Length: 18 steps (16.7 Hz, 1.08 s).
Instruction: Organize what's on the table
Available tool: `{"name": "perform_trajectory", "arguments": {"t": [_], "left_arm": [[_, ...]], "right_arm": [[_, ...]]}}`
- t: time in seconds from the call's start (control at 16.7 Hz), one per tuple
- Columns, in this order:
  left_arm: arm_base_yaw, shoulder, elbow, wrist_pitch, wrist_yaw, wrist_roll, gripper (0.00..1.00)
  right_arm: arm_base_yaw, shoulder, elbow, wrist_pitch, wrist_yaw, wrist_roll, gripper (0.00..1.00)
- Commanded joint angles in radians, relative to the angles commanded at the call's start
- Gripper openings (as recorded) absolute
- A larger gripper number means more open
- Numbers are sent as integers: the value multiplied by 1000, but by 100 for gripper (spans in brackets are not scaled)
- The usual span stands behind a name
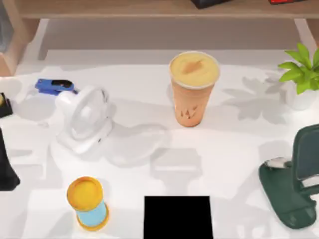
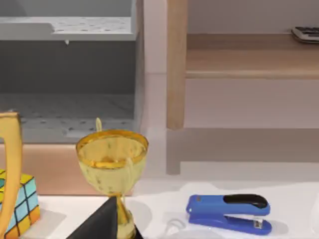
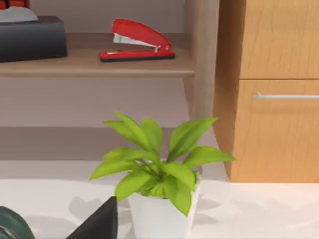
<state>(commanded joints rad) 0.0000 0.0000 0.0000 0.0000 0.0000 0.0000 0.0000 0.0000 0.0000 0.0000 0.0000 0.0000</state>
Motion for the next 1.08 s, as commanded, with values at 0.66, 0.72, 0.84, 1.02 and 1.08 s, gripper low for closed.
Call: {"name": "perform_trajectory", "arguments": {"t": [0.66,0.72,0.84,1.02,1.08], "left_arm": [[0,0,0,0,0,0,100],[0,0,0,0,0,0,100],[0,0,0,0,0,0,100],[0,0,0,0,0,0,100],[0,0,0,0,0,0,100]], "right_arm": [[-80,419,336,-260,6,-459,100],[-93,502,395,-311,5,-560,100],[-121,681,516,-420,3,-779,100],[-164,962,700,-593,-3,-1129,100],[-179,1054,760,-650,-5,-1243,100]]}}
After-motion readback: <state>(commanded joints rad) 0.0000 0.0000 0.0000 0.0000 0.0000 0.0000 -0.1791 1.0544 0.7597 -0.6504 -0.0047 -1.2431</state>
